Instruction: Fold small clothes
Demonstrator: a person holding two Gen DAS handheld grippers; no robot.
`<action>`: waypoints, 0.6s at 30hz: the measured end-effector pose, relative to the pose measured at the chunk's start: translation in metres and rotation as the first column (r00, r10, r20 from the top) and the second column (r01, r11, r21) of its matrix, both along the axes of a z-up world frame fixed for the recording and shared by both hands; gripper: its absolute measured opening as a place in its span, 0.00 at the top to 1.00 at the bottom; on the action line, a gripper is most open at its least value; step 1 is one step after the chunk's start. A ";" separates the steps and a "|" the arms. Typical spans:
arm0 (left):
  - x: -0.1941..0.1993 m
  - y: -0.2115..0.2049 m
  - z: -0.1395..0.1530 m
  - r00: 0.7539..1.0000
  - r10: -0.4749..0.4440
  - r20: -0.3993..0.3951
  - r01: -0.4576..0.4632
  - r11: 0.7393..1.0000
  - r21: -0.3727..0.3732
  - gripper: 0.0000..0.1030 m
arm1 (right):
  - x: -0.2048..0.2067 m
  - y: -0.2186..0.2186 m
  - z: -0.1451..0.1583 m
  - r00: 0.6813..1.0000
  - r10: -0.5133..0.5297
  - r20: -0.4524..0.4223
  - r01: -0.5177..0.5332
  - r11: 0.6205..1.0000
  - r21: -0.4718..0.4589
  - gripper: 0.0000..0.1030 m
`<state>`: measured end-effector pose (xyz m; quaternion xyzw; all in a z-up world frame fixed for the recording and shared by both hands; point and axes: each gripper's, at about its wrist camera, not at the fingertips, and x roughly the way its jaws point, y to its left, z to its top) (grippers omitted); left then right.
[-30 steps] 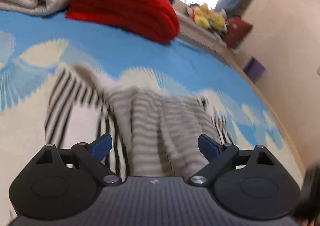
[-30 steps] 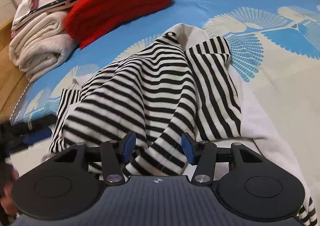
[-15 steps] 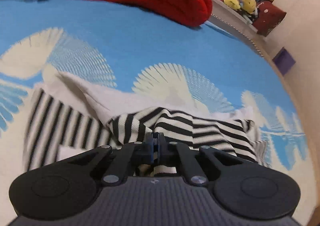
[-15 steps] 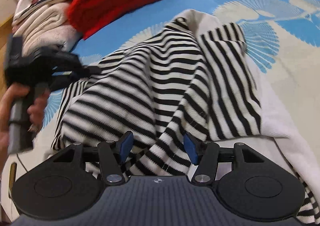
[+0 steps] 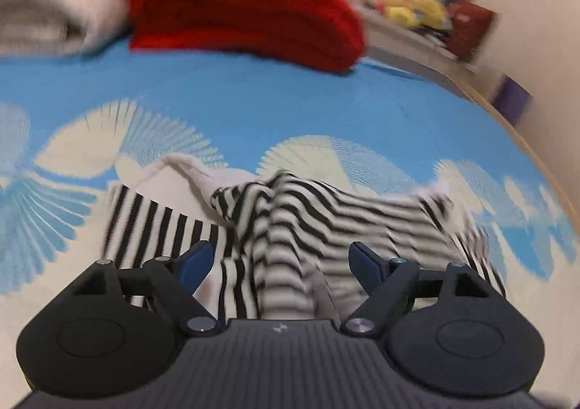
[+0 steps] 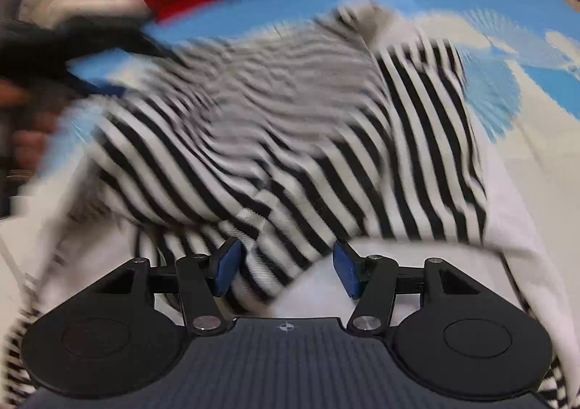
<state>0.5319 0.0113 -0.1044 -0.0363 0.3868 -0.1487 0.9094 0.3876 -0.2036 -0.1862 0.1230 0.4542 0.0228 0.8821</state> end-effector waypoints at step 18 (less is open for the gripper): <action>-0.068 0.001 -0.006 0.973 -0.152 0.172 0.129 0.982 0.135 0.00 | -0.022 -0.004 0.038 0.994 0.041 0.098 -0.035 0.997 -0.061 0.39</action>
